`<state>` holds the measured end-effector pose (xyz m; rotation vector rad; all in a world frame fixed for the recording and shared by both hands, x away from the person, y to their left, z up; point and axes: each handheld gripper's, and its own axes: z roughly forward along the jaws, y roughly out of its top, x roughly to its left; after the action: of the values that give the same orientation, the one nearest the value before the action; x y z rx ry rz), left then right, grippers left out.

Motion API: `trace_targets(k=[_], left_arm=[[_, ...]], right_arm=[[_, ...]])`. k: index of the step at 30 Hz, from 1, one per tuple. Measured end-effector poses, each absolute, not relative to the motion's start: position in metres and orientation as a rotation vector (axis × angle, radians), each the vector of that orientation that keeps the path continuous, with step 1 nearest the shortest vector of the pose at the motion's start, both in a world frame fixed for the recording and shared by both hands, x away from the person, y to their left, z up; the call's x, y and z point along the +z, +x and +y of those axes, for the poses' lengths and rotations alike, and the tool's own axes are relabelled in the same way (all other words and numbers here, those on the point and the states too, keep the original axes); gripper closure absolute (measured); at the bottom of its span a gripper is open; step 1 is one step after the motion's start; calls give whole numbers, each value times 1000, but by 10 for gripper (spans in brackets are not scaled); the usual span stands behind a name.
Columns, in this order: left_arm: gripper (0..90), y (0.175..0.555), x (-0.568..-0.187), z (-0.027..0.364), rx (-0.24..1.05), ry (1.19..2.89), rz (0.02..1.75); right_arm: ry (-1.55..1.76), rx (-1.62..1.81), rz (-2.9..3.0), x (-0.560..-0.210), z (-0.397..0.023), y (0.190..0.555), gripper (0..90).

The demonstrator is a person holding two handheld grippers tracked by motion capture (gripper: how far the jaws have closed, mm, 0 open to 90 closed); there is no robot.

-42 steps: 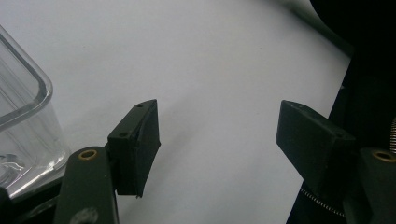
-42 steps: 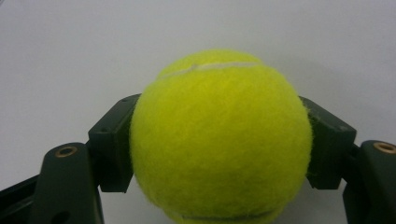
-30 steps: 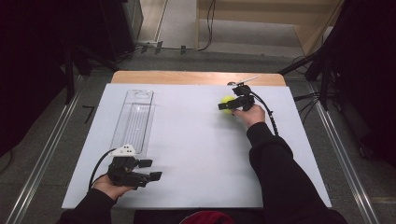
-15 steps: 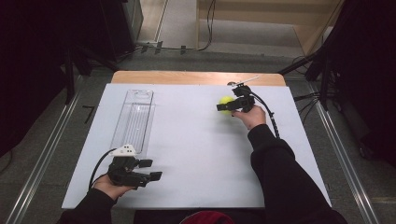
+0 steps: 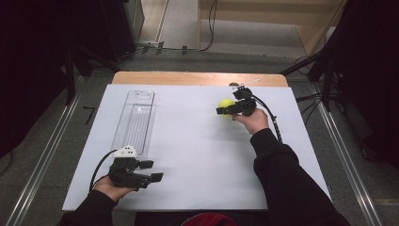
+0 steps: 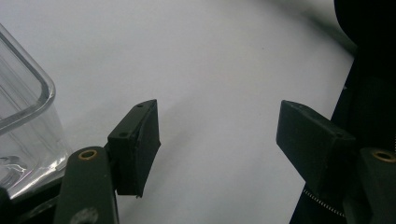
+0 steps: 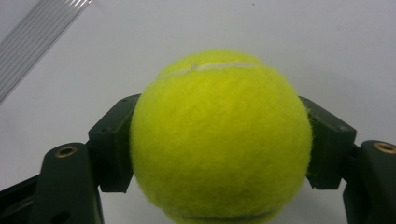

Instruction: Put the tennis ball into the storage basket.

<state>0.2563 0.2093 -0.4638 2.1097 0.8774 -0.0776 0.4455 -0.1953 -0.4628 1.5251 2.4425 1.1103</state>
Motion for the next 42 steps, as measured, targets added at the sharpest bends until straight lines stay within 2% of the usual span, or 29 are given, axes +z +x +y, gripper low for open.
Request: trace_targets(k=[42], left_arm=[[309,256,-461,211,-56,2105,874]], right_arm=[[1384,1139,2545,-455,-160,416,238]])
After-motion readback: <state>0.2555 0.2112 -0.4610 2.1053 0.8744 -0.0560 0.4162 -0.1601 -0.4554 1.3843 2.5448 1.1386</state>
